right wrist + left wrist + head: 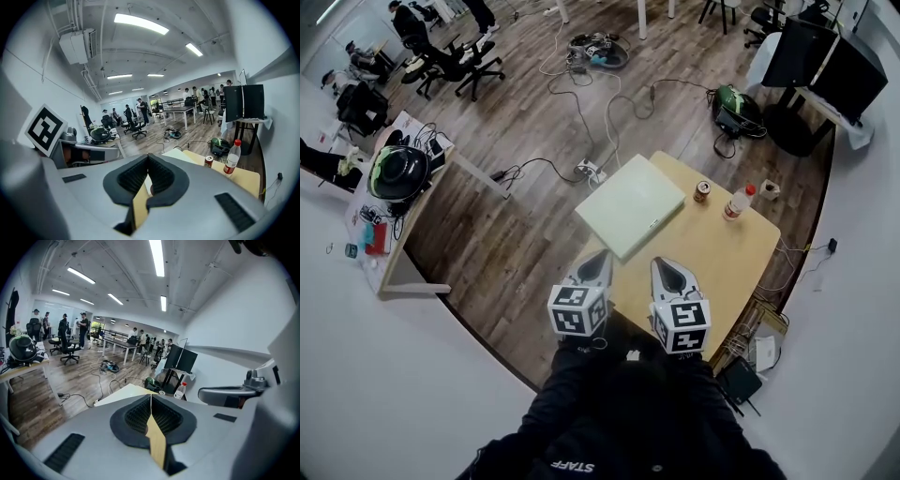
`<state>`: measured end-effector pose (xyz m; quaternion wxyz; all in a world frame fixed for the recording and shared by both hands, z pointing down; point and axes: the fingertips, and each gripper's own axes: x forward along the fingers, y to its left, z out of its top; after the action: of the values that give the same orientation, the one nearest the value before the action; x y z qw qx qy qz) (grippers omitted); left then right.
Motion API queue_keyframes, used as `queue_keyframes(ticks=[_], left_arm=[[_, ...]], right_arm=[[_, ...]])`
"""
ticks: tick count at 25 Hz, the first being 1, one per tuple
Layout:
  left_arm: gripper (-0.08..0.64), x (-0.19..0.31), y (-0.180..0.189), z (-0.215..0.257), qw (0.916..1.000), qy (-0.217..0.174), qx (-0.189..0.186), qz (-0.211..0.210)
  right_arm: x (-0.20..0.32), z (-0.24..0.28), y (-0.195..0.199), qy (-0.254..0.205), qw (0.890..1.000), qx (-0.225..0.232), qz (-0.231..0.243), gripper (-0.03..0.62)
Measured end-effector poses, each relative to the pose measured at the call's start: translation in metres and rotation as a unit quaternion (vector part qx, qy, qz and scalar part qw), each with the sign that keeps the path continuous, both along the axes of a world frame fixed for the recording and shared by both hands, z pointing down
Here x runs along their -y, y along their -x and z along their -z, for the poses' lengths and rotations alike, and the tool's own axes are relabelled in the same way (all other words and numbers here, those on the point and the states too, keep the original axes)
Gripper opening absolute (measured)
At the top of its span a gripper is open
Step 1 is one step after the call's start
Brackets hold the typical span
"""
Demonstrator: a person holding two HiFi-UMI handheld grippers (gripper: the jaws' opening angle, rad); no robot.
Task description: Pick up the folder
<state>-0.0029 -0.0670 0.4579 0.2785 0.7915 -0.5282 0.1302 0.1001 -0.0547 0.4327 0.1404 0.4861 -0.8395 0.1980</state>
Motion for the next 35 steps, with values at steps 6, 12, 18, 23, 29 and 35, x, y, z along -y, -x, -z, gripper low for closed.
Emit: queue_keyframes(ticks=[6, 12, 18, 23, 29, 35], left_arm=[[0.035, 0.033, 0.026, -0.051, 0.9986, 0.047, 0.009, 0.021], [0.035, 0.075, 0.061, -0.100, 0.9961, 0.076, 0.022, 0.039], [0.035, 0.107, 0.095, -0.151, 0.9922, 0.112, 0.013, 0.053], [0.037, 0.133, 0.116, -0.184, 0.9898, 0.127, -0.004, 0.065], [0.037, 0.157, 0.131, -0.229, 0.9842, 0.160, -0.026, 0.070], [0.133, 0.173, 0.147, -0.261, 0.9775, 0.191, -0.046, 0.077]], right_arm=[[0.026, -0.022, 0.001, 0.022, 0.999, -0.011, -0.020, 0.022], [0.063, -0.051, 0.011, 0.048, 0.998, -0.029, -0.036, 0.022], [0.094, -0.083, 0.030, 0.081, 0.995, -0.041, -0.040, 0.021], [0.119, -0.108, 0.050, 0.100, 0.993, -0.054, -0.031, 0.023], [0.144, -0.133, 0.068, 0.121, 0.991, -0.062, -0.021, 0.022], [0.166, -0.150, 0.079, 0.136, 0.988, -0.072, -0.014, 0.023]])
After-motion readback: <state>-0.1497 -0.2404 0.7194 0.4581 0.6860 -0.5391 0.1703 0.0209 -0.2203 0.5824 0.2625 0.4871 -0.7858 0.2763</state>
